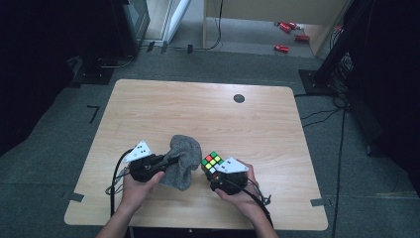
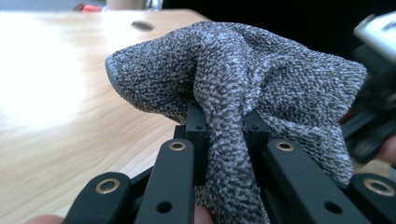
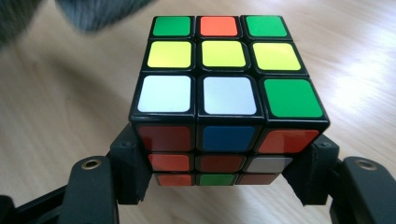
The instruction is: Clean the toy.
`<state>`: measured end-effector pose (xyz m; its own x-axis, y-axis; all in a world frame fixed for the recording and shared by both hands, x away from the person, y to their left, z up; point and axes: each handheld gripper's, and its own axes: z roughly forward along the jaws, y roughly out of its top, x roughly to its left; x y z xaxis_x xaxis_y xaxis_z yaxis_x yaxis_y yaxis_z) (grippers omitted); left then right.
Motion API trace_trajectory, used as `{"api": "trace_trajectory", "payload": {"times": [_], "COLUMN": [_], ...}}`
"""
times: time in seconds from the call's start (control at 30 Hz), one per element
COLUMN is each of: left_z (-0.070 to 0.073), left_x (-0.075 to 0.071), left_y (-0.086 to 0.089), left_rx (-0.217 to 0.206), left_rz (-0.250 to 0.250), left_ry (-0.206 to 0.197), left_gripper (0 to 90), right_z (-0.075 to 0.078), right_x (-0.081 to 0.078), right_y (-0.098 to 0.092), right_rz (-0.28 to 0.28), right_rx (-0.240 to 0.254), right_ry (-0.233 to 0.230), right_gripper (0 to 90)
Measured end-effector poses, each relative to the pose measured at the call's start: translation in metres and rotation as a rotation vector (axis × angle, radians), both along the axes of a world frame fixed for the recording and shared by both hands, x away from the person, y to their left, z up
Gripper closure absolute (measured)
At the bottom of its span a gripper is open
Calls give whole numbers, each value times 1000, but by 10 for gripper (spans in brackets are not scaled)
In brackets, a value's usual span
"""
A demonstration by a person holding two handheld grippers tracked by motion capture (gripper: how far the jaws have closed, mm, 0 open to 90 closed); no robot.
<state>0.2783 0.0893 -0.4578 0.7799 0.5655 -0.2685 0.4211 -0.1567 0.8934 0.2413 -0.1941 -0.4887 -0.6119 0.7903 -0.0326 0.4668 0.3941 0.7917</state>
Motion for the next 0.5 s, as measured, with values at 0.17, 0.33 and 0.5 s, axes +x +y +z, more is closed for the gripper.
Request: {"api": "trace_trajectory", "payload": {"times": [0.17, 0.33, 0.5], "left_z": [2, 0, 0], "left_x": [-7, -20, -16], "left_y": [-25, -51, -54], "left_rx": [87, 199, 222], "left_rz": [-17, -1, 69], "left_ry": [-32, -96, -58], "left_gripper": [790, 709, 421], "right_z": [-2, -3, -3], "right_x": [-5, -11, -14], "right_y": [21, 39, 43], "right_rz": [45, 71, 71], "right_rx": [-47, -81, -103], "right_ry": [-3, -13, -40], "right_gripper": [343, 344, 344]}}
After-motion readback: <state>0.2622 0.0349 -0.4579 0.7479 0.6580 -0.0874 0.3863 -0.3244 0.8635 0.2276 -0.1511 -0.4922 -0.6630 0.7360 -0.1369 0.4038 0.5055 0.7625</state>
